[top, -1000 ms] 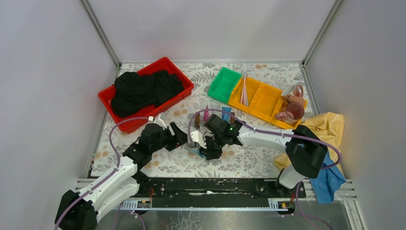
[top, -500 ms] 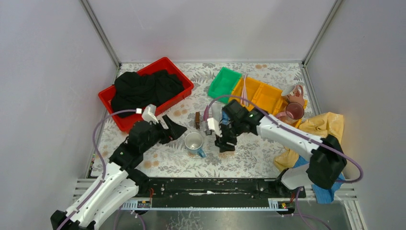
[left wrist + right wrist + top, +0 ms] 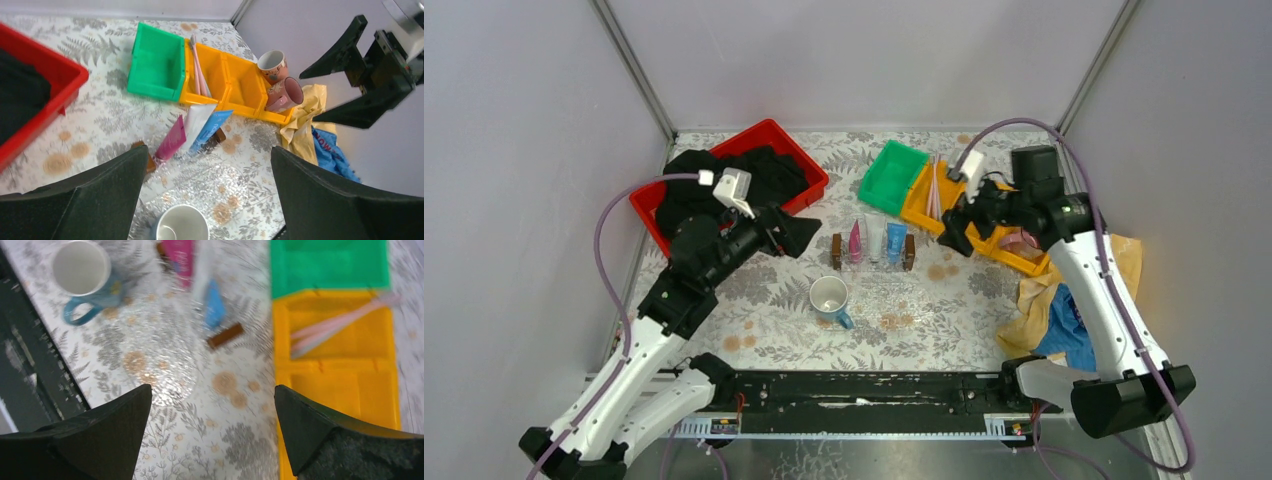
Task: Prepare toiletry sets of a toothbrush and toothpaste on the tray
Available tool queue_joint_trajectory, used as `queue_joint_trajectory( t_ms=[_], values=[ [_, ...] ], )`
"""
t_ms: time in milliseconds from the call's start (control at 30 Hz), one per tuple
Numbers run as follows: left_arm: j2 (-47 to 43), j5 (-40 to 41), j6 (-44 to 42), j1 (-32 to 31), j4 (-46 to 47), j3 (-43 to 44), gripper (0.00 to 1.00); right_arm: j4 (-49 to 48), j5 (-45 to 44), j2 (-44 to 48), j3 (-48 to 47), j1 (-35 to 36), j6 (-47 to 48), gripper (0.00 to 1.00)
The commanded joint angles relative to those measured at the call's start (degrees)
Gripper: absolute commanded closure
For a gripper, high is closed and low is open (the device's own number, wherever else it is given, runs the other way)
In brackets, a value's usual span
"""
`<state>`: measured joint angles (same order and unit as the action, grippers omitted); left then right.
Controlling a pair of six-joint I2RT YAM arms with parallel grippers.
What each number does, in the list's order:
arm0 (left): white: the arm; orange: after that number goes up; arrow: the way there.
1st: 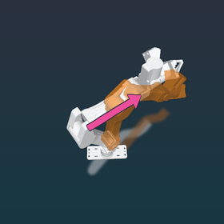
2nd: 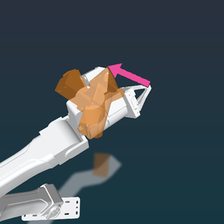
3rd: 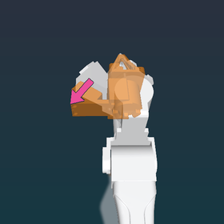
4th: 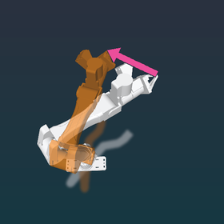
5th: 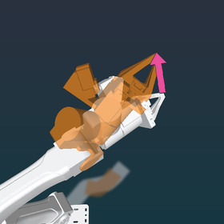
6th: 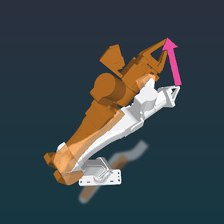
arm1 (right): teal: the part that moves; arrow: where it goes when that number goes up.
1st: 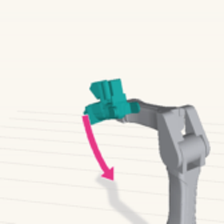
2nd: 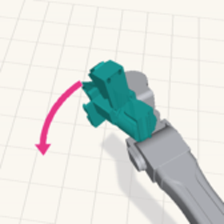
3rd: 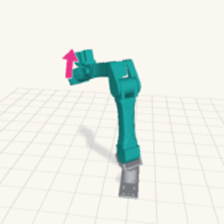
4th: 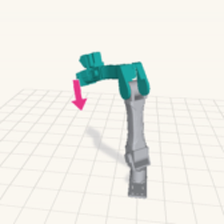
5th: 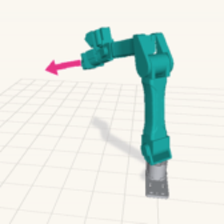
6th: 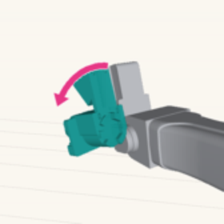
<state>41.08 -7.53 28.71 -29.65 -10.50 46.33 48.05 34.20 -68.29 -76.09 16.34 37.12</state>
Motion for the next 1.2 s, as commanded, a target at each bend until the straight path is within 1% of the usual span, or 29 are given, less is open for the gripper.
queue_joint_trajectory(
  t_ms=[0,67,133,200,267,367,433,533,667,733,800,1000,1133,1167],
  values=[
    [5.1,-4.2,-11.2,-0.3,4.3,5.2,0.00,0.8,0.7,1.2,-2.9,-11.3,-5.8,0.01],
    [6.7,-5.1,-13.3,-0.3,4.4,5.9,0.00,1.2,1.5,0.6,-3.7,-17.5,-5.7,0.01],
    [7.8,-5.2,-14.9,-0.3,4.8,5.3,0.00,1.8,0.0,-1.7,-5.5,-22.4,-5.2,0.01],
    [8.3,-4.6,-16.1,-0.3,5.6,4.0,0.00,1.6,-4.3,-4.5,-7.9,-25.6,-5.5,0.01],
    [8.3,-3.6,-17.3,-0.3,6.8,2.0,0.00,-0.1,-11.7,-7.5,-10.4,-26.8,-7.6,0.01],
    [8.3,-2.3,-18.9,-0.2,7.3,-0.1,0.00,-1.7,-23.3,-13.0,-15.7,-27.2,-11.3,0.00],
    [8.1,-2.0,-19.7,-0.1,7.0,-0.8,0.00,-0.7,-28.2,-17.4,-20.4,-27.2,-13.7,0.02],
    [7.3,-2.4,-19.7,0.9,6.5,-1.4,0.00,2.3,-31.8,-24.0,-27.1,-27.2,-16.4,0.07],
    [5.5,-2.4,-19.9,2.7,7.0,-2.8,0.00,4.2,-37.7,-32.4,-34.1,-27.0,-19.1,0.11],
    [5.0,-2.5,-20.0,3.5,7.5,-3.3,0.00,8.1,-40.6,-37.1,-39.8,-26.5,-20.9,0.16],
    [5.0,-2.5,-20.0,3.8,7.4,-3.3,0.00,11.4,-41.6,-41.3,-43.9,-25.9,-22.3,0.19],
    [4.9,-2.6,-19.9,3.9,7.4,-3.5,0.00,9.5,-46.0,-45.5,-43.2,-24.1,-22.9,0.22],
    [4.8,-2.6,-20.0,4.1,7.5,-3.4,0.00,9.6,-47.8,-47.5,-42.0,-23.2,-23.1,0.30],
    [4.8,-2.7,-20.0,4.2,7.5,-3.4,0.00,9.6,-48.2,-47.9,-41.9,-23.0,-23.1,0.34]
  ],
)
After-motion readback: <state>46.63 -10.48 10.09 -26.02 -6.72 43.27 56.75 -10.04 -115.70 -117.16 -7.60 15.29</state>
